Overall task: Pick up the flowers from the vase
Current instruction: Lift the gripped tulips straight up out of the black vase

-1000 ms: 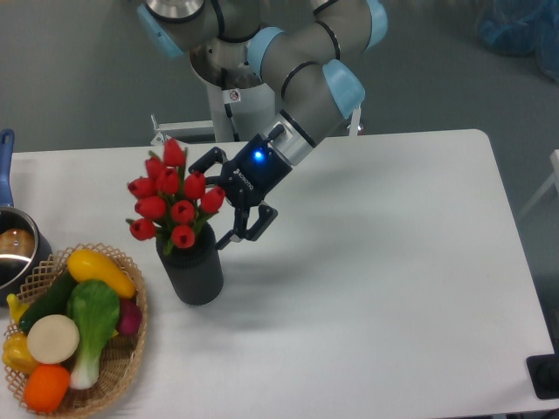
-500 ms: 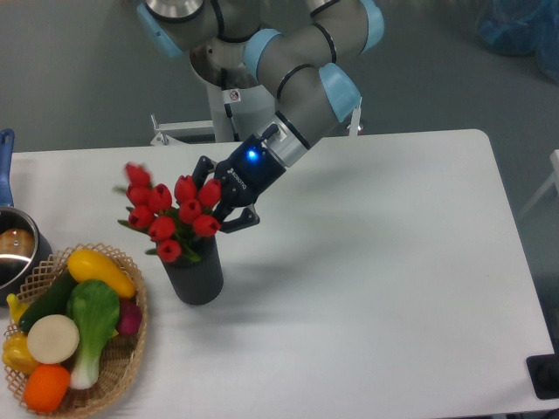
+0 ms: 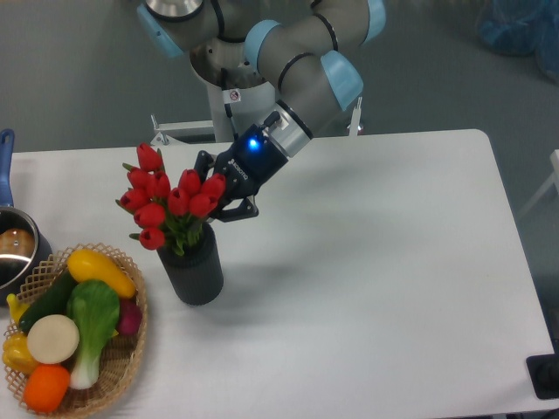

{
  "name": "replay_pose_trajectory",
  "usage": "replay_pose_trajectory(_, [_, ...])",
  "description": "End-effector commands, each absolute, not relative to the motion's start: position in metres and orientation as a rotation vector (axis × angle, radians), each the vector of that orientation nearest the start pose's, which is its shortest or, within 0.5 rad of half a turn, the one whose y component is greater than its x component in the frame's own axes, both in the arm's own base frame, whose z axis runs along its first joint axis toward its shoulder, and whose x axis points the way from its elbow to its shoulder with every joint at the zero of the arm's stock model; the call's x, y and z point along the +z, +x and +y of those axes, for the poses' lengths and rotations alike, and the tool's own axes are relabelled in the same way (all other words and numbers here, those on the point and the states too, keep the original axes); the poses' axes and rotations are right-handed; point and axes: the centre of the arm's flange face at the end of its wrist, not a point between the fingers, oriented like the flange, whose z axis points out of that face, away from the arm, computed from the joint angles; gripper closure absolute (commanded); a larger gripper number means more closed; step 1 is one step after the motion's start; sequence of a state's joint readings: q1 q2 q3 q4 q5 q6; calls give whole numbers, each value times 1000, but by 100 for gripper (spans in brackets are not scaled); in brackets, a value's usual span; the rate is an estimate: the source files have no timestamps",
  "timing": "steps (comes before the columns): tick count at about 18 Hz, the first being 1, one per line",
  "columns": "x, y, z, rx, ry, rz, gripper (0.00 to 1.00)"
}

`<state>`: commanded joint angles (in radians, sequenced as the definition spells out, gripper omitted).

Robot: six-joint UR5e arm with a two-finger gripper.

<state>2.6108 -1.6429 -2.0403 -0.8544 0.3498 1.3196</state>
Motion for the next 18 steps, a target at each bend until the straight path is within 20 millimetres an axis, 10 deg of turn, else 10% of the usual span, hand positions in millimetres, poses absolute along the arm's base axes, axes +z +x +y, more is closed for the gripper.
replay_pose_trajectory(18, [427,-301,422,-408,-1870,210,100])
